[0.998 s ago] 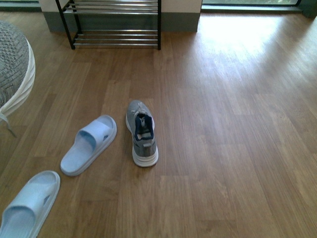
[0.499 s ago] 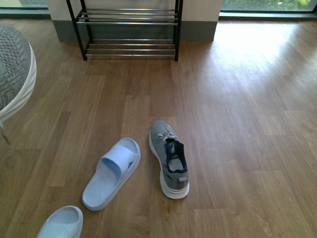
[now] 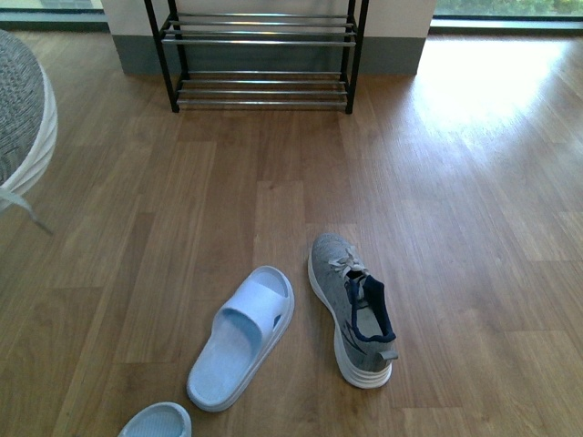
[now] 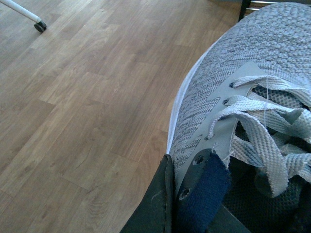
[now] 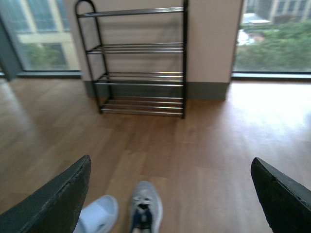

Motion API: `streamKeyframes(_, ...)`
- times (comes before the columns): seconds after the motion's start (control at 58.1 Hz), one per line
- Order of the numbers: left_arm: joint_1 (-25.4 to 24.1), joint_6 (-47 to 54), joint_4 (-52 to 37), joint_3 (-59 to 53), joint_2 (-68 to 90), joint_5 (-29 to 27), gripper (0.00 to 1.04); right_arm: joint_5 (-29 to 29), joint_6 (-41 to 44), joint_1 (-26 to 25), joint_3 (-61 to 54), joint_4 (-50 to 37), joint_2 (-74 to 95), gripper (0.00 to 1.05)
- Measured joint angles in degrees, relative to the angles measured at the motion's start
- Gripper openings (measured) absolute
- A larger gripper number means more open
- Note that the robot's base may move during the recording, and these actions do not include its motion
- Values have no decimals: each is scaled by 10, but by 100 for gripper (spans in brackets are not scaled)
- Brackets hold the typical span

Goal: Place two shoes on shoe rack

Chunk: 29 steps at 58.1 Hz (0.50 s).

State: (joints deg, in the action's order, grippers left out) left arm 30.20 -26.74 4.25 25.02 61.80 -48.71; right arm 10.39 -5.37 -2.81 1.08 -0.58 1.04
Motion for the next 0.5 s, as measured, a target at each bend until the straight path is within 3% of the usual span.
streamKeyframes(0.103, 0, 0, 0, 0, 0, 1, 2, 34, -29, -2, 0, -46, 96, 95)
streamKeyframes(0.344, 0, 0, 0, 0, 0, -3, 2, 14, 9, 16, 45, -442, 618, 95)
streamKeyframes(0.499, 0, 0, 0, 0, 0, -2, 2, 12, 33, 63, 131, -558, 936, 95)
